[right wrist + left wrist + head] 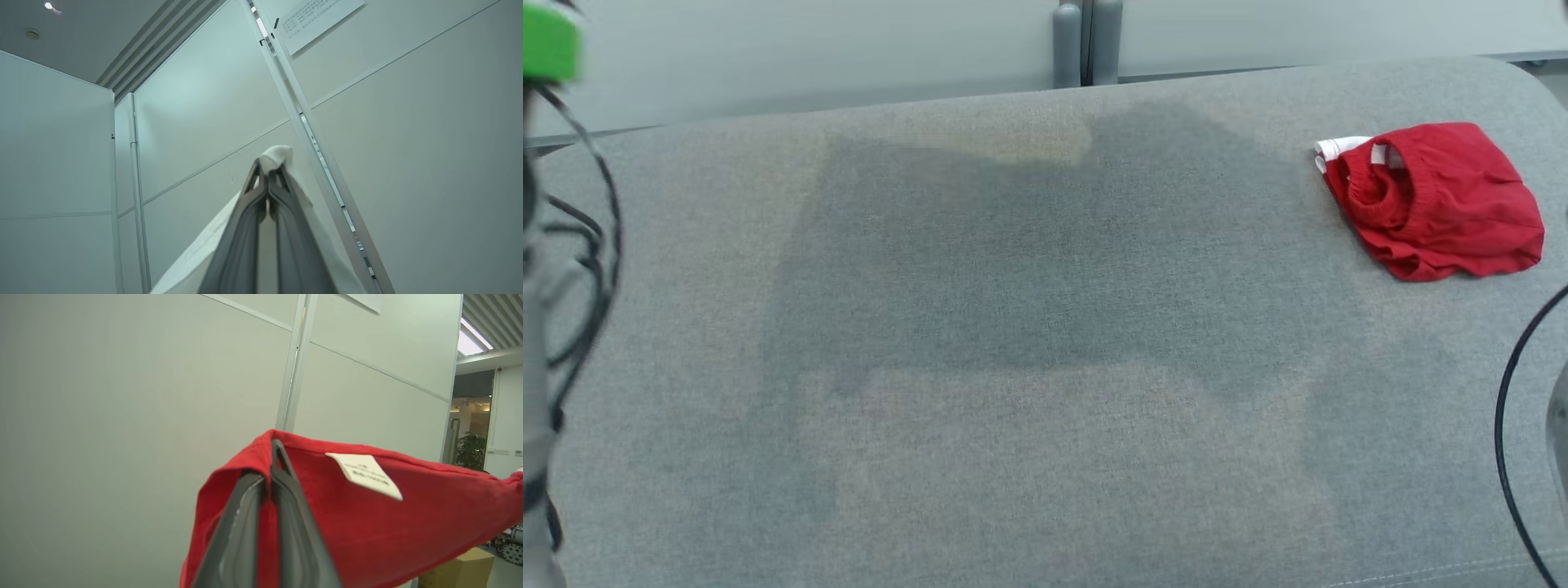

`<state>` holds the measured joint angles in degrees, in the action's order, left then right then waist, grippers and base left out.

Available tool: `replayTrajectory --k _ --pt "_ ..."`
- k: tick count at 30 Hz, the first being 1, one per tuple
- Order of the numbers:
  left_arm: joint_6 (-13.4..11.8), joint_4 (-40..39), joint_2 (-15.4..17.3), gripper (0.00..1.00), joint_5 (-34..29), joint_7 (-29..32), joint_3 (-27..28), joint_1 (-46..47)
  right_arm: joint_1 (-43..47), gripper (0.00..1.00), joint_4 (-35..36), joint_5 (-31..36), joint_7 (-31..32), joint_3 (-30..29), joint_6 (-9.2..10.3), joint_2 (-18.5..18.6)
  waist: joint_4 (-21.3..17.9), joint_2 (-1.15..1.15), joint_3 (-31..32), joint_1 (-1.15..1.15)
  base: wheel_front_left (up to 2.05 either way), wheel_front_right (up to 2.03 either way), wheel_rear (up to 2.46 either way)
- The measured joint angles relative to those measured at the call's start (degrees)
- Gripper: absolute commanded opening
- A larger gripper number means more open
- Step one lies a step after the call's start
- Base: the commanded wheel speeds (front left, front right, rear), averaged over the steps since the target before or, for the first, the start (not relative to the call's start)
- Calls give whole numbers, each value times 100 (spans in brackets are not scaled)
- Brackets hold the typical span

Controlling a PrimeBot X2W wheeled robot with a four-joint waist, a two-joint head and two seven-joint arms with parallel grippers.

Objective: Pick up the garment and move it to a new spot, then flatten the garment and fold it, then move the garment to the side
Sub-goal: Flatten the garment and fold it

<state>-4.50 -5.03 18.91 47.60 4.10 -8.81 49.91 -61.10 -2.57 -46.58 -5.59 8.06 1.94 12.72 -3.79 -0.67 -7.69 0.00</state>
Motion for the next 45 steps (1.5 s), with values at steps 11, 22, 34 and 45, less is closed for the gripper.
replayTrajectory --k 11,22,34,45 --pt "386 1053 -191 0 312 32 -670 -2409 3083 0 -589 -658 319 260 -345 76 -49 0 -336 0 0 0 0" --pt "876 2078 -399 0 180 -750 -881 -3296 4772 0 -890 -808 26 672 -747 -180 -176 0 -474 0 0 0 0" --pt "1012 2689 -354 0 -186 -1307 -1185 -4005 5654 0 -898 -617 -454 802 -816 -75 -145 0 -40 0 0 0 0" --pt "1035 2900 -349 0 70 -1649 -923 -4730 6234 0 -252 -893 -347 1229 -855 -55 -190 0 434 0 0 0 0"
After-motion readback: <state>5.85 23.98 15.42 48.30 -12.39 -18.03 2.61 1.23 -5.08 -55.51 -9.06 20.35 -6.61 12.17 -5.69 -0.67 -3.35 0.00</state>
